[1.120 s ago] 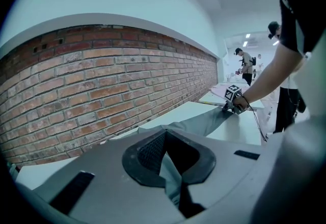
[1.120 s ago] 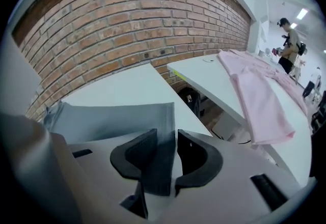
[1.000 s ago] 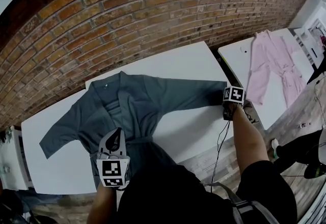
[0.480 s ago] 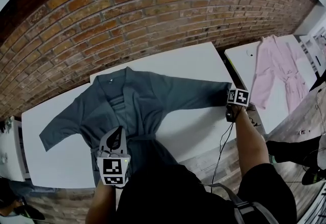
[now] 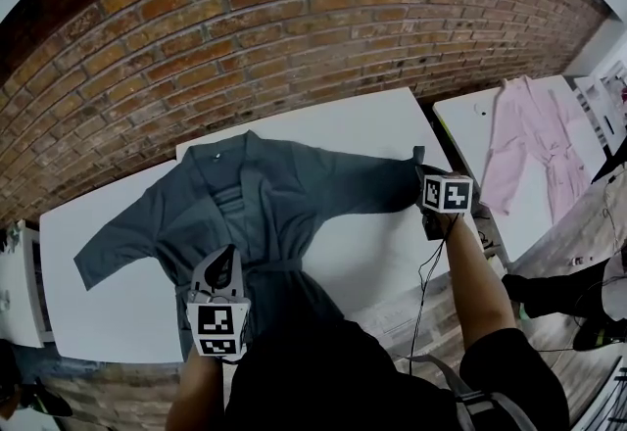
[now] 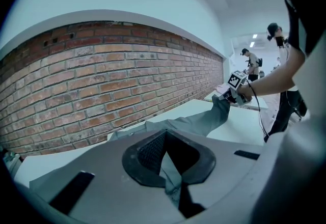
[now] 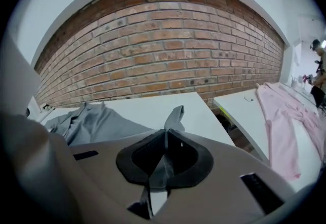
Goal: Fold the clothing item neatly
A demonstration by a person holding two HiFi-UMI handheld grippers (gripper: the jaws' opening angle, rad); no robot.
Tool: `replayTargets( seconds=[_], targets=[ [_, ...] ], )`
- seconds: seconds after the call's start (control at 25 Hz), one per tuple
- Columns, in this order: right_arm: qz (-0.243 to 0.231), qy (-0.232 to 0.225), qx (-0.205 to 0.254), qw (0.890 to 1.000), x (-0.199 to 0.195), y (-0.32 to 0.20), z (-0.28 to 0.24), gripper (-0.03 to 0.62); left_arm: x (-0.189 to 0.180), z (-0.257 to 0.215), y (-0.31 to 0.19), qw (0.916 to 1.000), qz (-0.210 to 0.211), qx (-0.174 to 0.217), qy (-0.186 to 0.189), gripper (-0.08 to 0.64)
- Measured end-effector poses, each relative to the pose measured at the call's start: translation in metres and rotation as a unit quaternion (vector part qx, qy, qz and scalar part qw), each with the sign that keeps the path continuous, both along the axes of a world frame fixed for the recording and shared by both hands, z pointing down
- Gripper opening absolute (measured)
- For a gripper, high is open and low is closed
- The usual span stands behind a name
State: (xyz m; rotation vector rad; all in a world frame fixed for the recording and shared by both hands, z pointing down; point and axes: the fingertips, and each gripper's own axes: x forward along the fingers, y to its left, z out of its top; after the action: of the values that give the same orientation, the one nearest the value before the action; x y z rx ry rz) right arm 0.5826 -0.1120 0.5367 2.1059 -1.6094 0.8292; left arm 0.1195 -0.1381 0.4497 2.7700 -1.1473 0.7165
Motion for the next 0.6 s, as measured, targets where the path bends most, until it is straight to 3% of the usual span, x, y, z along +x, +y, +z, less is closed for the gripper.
replayTargets(
  seconds=[0.44,0.6],
  targets=[
    [-0.103,0.005,0.040,0.994,-0.120,-0.061,-0.072,0.025,-0.050,0.015,-0.007,0.9980,-0.056,-0.029,0.004,-0.005],
    [-0.138,-0.005,0.044,0.989,-0.176,-0.084,-0.081,0.025,-0.073,0.016,-0.010,0.9956,-0.082,-0.036,0.029,-0.005]
  ],
)
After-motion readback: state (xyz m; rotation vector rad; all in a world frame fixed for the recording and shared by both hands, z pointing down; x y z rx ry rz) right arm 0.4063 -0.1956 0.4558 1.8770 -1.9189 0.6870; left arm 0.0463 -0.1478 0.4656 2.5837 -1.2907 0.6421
